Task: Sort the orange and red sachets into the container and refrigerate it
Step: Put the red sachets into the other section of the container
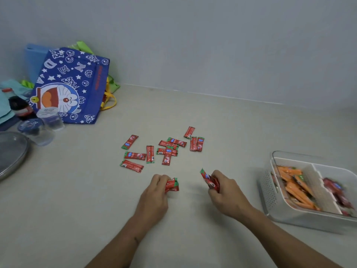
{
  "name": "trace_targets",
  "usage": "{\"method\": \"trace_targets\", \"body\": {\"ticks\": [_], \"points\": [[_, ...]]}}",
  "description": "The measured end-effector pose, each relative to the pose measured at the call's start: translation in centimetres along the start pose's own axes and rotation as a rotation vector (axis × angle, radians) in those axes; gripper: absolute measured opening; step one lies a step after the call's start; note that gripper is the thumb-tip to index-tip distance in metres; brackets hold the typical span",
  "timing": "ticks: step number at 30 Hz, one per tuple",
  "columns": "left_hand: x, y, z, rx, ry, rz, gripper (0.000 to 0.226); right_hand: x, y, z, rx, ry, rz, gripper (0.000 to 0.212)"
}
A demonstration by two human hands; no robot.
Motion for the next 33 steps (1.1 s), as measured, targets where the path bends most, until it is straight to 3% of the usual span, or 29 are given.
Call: {"method": "trace_targets", "body": {"ticks": [4,8,13,18,22,26,31,33], "points": [[0.3,-0.1,-5.0,0.078,-0.087,0.066,0.032,2.5,4.0,-0.3,-0.200,0.012,-0.149,0.032],[0.5,-1.0,-10.7,0.136,-0.125,0.177,0.033,4.9,9.1,-0.9,-0.318,0.051,-0.271,0.024],[0.7,-3.1,-18.4,0.181,-0.114,0.254,0.035,8.4,16.6,-4.9,-0.317,0.011,-0.399,0.003],[1.1,-6.2,-26.0,0.126,-0.153,0.273,0.016,12.7,24.2,-10.4,-0.124,-0.117,-0.481,0.009],[1.8,-8.9,-31.3,0.009,-0.219,0.294,0.011,14.6,27.1,-15.4,0.100,-0.227,-0.331,0.011],[2.4,-11.8,-34.3,-0.169,-0.266,0.311,0.023,15.0,27.5,-18.4,0.240,-0.252,-0.164,0.020],[3.3,-13.6,-36.3,-0.224,-0.257,0.275,0.027,15.1,26.1,-20.3,0.286,-0.201,0.064,0.028],[3.5,-13.9,-36.5,-0.219,-0.251,0.275,0.029,15.6,25.5,-20.5,0.236,-0.156,0.098,0.044]]}}
Point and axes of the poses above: each hand's wrist, its own x-axis away from the middle knuckle, its own y-axis out of the back of the hand, z = x × y, the point moved 6 cm from there along -x, towards the middle knuckle, and after that the axes turned 14 degrees about y, right-handed, at the moved point
